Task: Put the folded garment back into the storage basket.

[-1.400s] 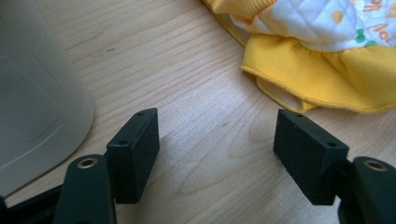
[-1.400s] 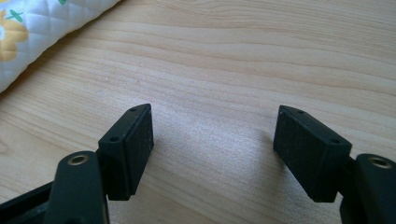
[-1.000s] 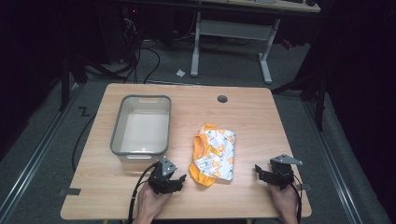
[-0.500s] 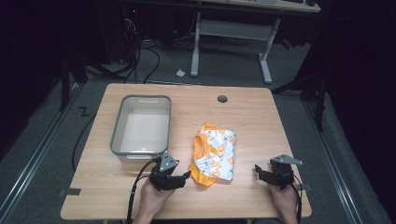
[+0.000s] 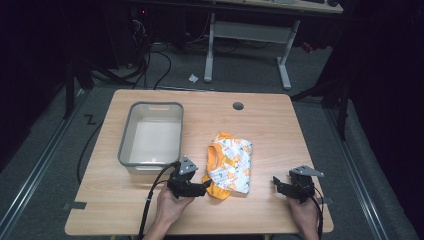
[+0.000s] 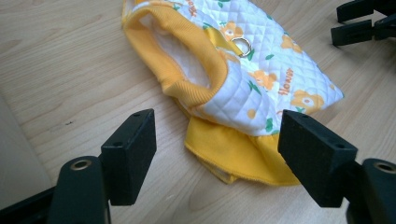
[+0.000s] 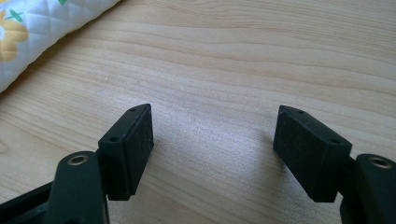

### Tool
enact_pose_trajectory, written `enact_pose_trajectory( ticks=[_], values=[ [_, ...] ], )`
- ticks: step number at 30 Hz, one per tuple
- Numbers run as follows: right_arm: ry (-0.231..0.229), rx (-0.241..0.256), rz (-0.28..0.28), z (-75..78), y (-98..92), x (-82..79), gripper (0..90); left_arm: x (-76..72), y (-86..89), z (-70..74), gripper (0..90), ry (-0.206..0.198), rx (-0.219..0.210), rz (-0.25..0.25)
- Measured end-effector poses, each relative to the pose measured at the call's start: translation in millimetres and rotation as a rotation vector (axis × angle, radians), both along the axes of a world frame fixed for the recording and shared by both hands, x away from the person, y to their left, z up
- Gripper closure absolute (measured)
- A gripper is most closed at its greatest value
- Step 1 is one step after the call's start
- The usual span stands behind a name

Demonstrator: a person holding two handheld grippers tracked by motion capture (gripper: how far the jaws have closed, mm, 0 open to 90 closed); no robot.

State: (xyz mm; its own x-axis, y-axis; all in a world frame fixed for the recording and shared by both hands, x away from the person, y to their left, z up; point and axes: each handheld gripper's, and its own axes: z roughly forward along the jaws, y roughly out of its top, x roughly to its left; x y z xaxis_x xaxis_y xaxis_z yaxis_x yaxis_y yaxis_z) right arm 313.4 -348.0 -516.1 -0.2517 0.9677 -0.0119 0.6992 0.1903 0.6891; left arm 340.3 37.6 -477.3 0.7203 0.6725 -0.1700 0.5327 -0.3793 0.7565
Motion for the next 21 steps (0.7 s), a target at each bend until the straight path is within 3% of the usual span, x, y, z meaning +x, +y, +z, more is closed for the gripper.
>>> enact_pose_trajectory(
  ticks=[14,21],
  values=[
    [0.002,-0.001,0.0,0.1,0.0,-0.1,29.0,21.3,-20.8,1.8,24.1,0.042,0.007,0.008],
    [0.002,-0.001,0.0,0.1,0.0,-0.1,29.0,32.3,-29.1,0.0,21.2,0.054,0.032,0.019]
  ],
)
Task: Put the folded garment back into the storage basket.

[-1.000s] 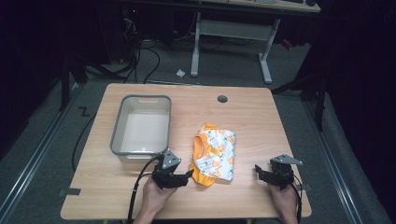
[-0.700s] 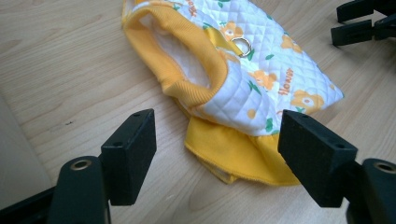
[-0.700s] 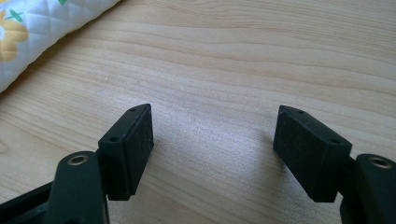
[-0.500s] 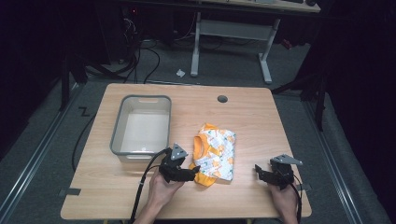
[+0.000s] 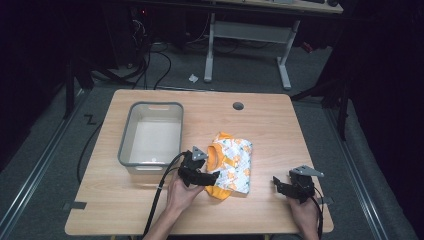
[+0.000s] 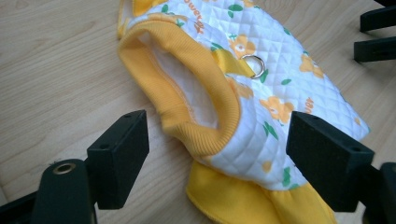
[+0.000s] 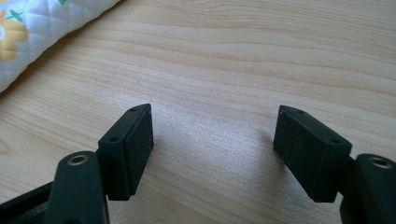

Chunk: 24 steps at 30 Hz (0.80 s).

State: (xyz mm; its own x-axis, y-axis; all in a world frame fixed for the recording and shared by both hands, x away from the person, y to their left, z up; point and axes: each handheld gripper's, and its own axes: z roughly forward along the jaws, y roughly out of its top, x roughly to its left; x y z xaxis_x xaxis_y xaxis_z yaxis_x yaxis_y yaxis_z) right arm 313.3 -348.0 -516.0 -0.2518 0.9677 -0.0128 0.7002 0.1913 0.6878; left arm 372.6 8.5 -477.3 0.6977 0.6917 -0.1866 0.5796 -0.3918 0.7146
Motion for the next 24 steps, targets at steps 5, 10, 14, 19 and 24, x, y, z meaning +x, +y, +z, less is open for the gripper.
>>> enact_pose_trajectory(
  ticks=[5,10,14,19,24],
  values=[
    [-0.002,0.001,0.0,-0.1,0.0,0.0,29.1,6.5,-4.1,-1.3,18.6,0.005,0.007,0.012],
    [0.0,0.0,0.0,0.0,0.0,0.0,29.0,13.1,-10.6,-5.7,15.7,0.022,0.027,0.013],
    [-0.002,0.001,0.0,-0.1,0.0,0.0,29.0,17.7,-16.6,-7.4,14.9,0.027,0.037,0.017],
    [-0.002,0.001,0.0,-0.1,0.0,0.0,29.0,25.2,-22.2,-11.4,14.0,0.038,0.055,0.038],
    [-0.002,0.001,0.0,-0.1,0.0,0.0,29.0,31.9,-27.5,-18.4,12.8,0.059,0.066,0.046]
  ],
)
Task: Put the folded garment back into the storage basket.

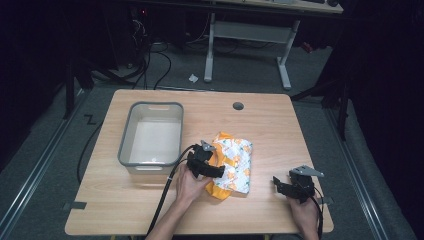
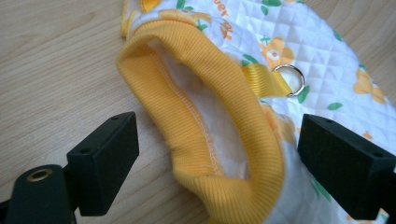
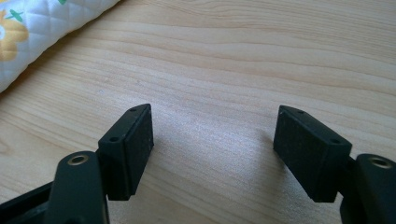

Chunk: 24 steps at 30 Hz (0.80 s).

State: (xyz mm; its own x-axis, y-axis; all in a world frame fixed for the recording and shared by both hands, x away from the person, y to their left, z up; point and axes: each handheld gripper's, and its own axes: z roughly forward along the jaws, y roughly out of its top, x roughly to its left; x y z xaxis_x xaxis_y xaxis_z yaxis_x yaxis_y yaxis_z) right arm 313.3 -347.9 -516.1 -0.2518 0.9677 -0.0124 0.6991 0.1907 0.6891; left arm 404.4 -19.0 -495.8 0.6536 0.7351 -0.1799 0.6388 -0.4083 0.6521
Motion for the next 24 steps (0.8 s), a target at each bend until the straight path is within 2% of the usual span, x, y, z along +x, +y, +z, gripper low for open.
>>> enact_pose_trajectory(
  ticks=[15,16,20,24],
  values=[
    [0.0,0.0,0.001,0.0,-0.1,0.0,29.0,5.9,-11.3,-16.7,16.3,0.029,0.055,0.009],
    [0.0,-0.001,0.001,0.0,-0.1,0.0,29.0,5.6,-12.0,-16.7,16.7,0.022,0.062,0.007],
    [-0.001,-0.001,0.001,-0.1,-0.1,0.0,29.0,4.1,-15.2,-15.8,22.7,0.002,0.091,-0.011],
    [-0.001,-0.001,0.001,-0.1,-0.1,0.0,29.0,2.0,-16.9,-13.9,34.8,-0.002,0.087,-0.03]
  ],
)
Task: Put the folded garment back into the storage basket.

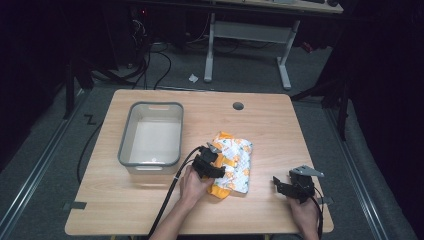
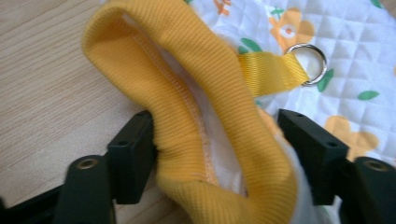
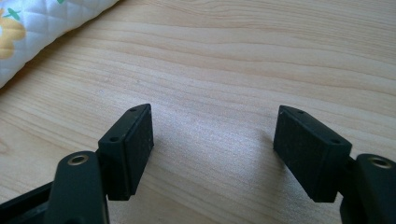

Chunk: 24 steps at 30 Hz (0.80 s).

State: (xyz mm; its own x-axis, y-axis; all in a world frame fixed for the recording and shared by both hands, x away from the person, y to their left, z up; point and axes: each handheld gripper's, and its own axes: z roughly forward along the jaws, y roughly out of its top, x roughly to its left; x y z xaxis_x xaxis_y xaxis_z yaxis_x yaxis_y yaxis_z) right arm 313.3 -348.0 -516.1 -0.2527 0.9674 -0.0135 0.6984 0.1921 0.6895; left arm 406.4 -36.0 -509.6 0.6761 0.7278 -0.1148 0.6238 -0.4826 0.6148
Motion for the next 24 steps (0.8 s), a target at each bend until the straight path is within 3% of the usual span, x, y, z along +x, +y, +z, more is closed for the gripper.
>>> enact_pose_trajectory(
  ticks=[10,19,24],
  values=[
    [0.0,-0.001,0.0,0.0,0.0,0.0,29.1,0.2,1.0,1.9,62.7,0.031,-0.038,-0.029],
    [0.0,0.0,0.0,0.0,0.0,0.0,29.1,-2.0,0.8,6.4,71.7,-0.004,-0.015,-0.047],
    [0.0,-0.001,0.0,0.0,0.0,0.0,29.1,-2.1,6.8,12.5,73.0,-0.004,-0.038,-0.038]
  ],
)
